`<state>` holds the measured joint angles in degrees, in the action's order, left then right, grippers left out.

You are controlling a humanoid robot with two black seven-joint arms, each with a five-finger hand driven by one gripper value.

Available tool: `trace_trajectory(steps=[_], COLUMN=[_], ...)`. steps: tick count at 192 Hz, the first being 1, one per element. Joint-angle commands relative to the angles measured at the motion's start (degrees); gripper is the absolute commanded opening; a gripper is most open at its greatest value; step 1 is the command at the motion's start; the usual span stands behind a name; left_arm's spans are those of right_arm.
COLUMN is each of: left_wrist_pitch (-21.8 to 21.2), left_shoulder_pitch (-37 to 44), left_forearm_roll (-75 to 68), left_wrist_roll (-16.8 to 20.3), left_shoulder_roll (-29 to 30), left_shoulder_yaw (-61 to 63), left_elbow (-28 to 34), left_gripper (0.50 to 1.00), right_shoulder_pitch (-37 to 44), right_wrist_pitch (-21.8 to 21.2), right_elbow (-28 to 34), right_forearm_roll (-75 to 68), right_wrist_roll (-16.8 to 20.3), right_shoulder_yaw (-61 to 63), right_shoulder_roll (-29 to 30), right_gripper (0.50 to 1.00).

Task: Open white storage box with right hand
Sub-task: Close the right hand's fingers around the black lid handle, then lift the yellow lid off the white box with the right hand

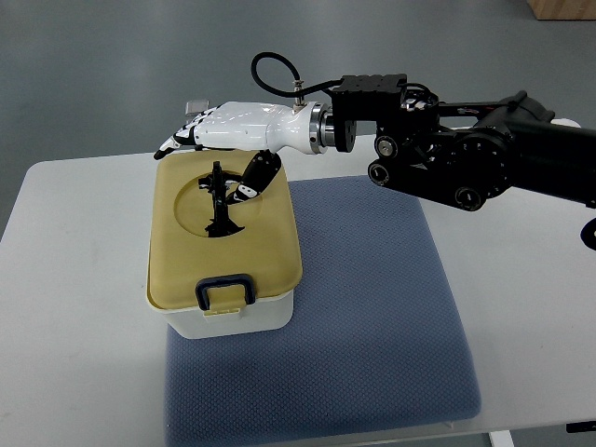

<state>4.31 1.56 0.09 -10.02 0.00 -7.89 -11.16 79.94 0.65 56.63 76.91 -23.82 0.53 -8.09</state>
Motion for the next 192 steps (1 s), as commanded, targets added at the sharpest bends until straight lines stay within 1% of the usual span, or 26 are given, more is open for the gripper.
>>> trace_trajectory(steps=[1,3,4,5,6,7,8,9,10,11,12,13,14,15,16,17,18,19,20,24,32,60,95,122,180,192], left_wrist_pitch=[0.0,0.0,0.0,0.0,0.0,0.0,0.0,0.0,0.0,0.0,0.0,0.0,0.0,0.0,0.0,0.0,0.0,0.0,0.0,0.0,0.0,0.0,0.0,0.0,0.0,0.0], left_shoulder_pitch=[0.0,0.0,0.0,0.0,0.0,0.0,-0.1,-0.1,0.0,0.0,0.0,0.0,0.0,0.0,0.0,0.0,0.0,0.0,0.0,0.0,0.0,0.0,-0.1,-0.1,0.0,0.0], left_forearm_roll=[0.0,0.0,0.0,0.0,0.0,0.0,0.0,0.0,0.0,0.0,0.0,0.0,0.0,0.0,0.0,0.0,0.0,0.0,0.0,0.0,0.0,0.0,0.0,0.0,0.0,0.0], left_wrist_roll=[0.0,-0.1,0.0,0.0,0.0,0.0,0.0,0.0,0.0,0.0,0.0,0.0,0.0,0.0,0.0,0.0,0.0,0.0,0.0,0.0,0.0,0.0,-0.1,-0.1,-0.1,-0.1], left_shoulder_roll=[0.0,0.0,0.0,0.0,0.0,0.0,0.0,0.0,0.0,0.0,0.0,0.0,0.0,0.0,0.0,0.0,0.0,0.0,0.0,0.0,0.0,0.0,0.0,0.0,0.0,0.0], left_shoulder_yaw=[0.1,0.1,0.1,0.1,0.1,0.1,0.1,0.1,0.1,0.1,0.1,0.1,0.1,0.1,0.1,0.1,0.1,0.1,0.1,0.1,0.1,0.2,0.2,0.2,0.2,0.2], left_elbow=[0.0,0.0,0.0,0.0,0.0,0.0,0.0,0.0,0.0,0.0,0.0,0.0,0.0,0.0,0.0,0.0,0.0,0.0,0.0,0.0,0.0,0.0,0.0,0.2,0.0,-0.1], left_gripper=[1.0,1.0,1.0,1.0,1.0,1.0,1.0,1.0,1.0,1.0,1.0,1.0,1.0,1.0,1.0,1.0,1.0,1.0,1.0,1.0,1.0,1.0,1.0,1.0,1.0,1.0], right_shoulder_pitch=[-0.8,-0.8,-1.0,-1.0,-1.1,-1.1,-1.2,-1.2,-1.2,-1.2,-1.3,-1.3,-1.3,-1.3,-1.3,-1.3,-1.3,-1.3,-1.3,-1.3,-1.3,-1.3,-0.2,2.1,2.2,1.9], right_wrist_pitch=[0.8,0.8,0.9,0.9,0.9,0.9,1.0,1.0,1.0,1.0,1.1,1.1,1.1,1.1,1.2,1.2,1.2,1.2,1.2,1.2,1.3,4.0,4.0,3.9,3.6,3.7], right_elbow=[-0.4,-0.4,-0.4,-0.4,-0.5,-0.5,-0.5,-0.5,-0.5,-0.5,-0.5,-0.5,-0.5,-0.5,-0.4,-0.4,-0.4,-0.4,-0.4,-0.4,-0.4,0.1,1.9,5.5,12.8,13.5], right_forearm_roll=[0.0,0.0,0.0,0.0,0.0,0.0,0.0,0.0,0.0,0.0,0.0,0.0,0.0,0.0,0.0,0.0,0.0,0.0,0.0,0.0,-0.1,-0.8,-1.3,-2.4,-2.5,-2.5], right_wrist_roll=[0.0,0.0,0.0,0.0,0.0,0.0,0.0,0.0,0.0,0.0,0.0,0.0,0.0,0.0,0.0,0.0,0.0,0.0,0.0,0.0,0.0,0.0,0.0,-0.2,-0.9,-1.7], right_shoulder_yaw=[-0.1,-0.1,-0.1,-0.1,-0.1,-0.1,-0.1,-0.1,-0.1,-0.1,-0.1,-0.1,-0.1,-0.1,-0.1,-0.1,-0.1,-0.1,-0.1,0.0,0.1,0.2,0.8,1.3,1.2,1.2], right_shoulder_roll=[0.5,0.5,0.5,0.5,0.5,0.5,0.5,0.5,0.5,0.5,0.5,0.5,0.5,0.5,0.5,0.5,0.5,0.5,0.5,0.5,0.5,0.4,-1.3,-7.5,-22.2,-25.4], right_gripper=[0.715,0.703,0.685,0.684,0.666,0.666,0.644,0.643,0.621,0.621,0.599,0.599,0.576,0.576,0.556,0.556,0.537,0.537,0.523,0.5,0.5,0.5,0.5,0.5,0.5,0.5])
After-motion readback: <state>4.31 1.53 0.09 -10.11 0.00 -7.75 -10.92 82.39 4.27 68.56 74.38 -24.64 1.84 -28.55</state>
